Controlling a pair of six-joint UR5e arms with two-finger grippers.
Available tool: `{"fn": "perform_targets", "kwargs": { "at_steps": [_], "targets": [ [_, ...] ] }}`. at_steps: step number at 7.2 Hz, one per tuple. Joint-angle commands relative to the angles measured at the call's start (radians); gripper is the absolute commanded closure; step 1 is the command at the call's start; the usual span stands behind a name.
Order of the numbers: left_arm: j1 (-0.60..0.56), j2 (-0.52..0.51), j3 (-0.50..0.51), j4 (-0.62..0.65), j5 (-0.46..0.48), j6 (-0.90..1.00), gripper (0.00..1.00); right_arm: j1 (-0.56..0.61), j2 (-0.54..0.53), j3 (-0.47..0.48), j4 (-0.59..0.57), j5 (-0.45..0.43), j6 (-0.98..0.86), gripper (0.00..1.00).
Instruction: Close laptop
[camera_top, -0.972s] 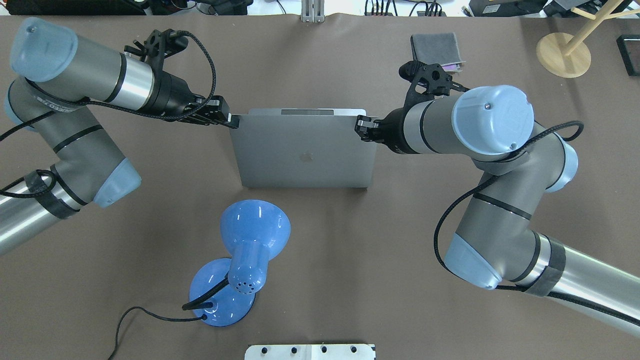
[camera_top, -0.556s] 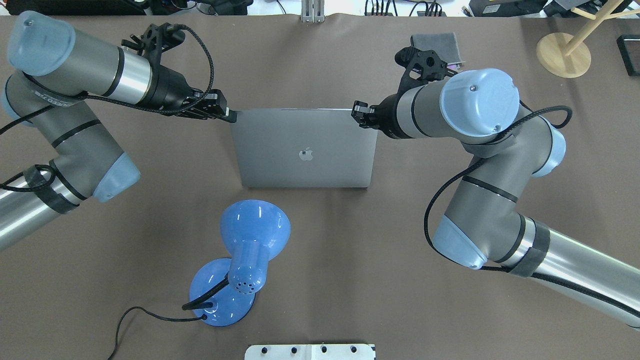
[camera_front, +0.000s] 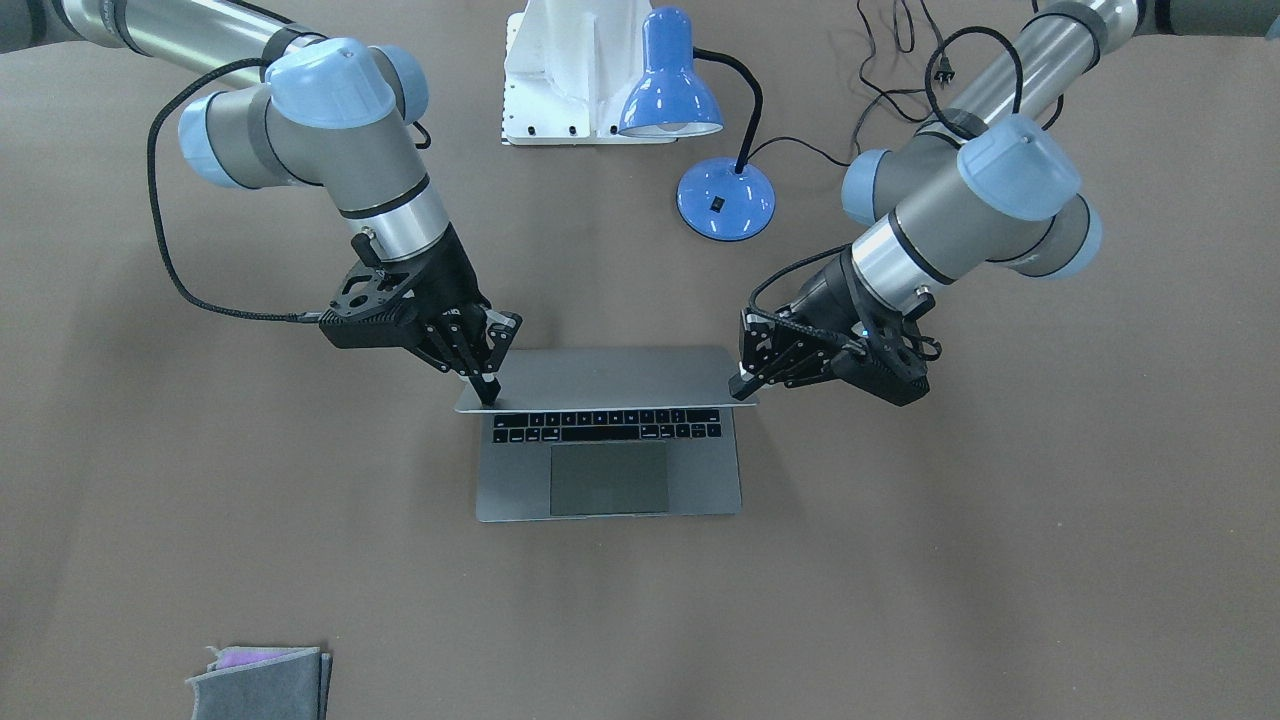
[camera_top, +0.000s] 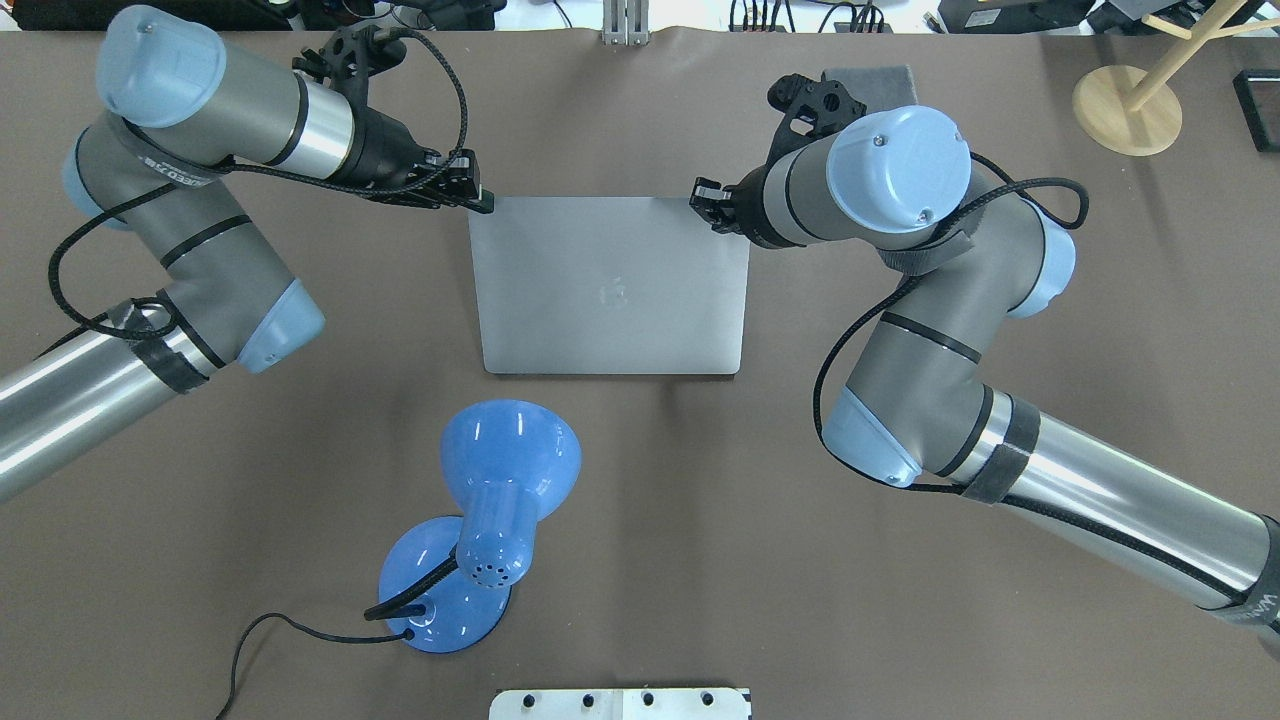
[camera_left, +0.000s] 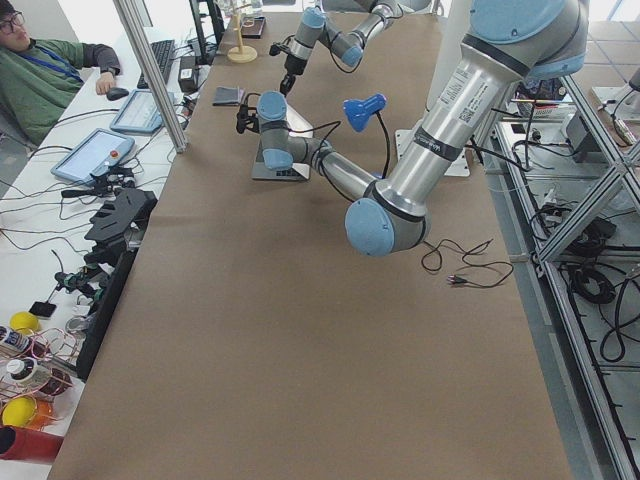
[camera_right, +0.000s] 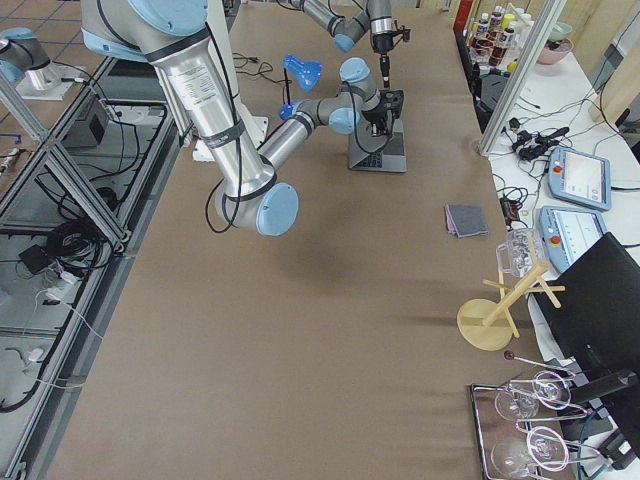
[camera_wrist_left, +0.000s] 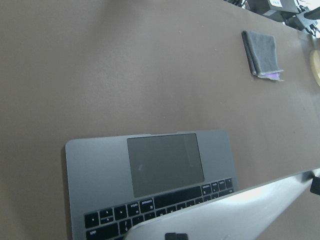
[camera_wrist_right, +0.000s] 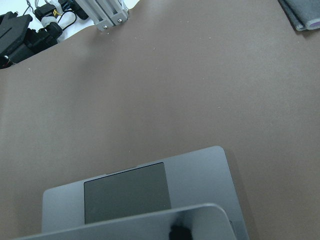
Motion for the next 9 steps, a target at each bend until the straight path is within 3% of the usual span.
{"fn": "perform_targets", "kwargs": {
  "at_steps": [1,2,6,9],
  "targets": [
    [0.001,-0.029,0.087,0.001,0.052,0.065,1.0,0.001,0.026,-0.064,0.001,-0.026,0.001,1.0],
    [0.004,-0.047,0.126,0.001,0.06,0.067,1.0,0.001,0.034,-0.088,0.002,-0.029,0.001,1.0],
    [0.134,-0.063,0.186,0.001,0.265,0.076,1.0,-0.045,0.063,-0.212,0.004,-0.141,0.007,1.0],
    [0.139,-0.057,0.16,-0.002,0.266,0.07,1.0,-0.059,0.057,-0.18,0.029,-0.144,0.011,1.0]
  ]
}}
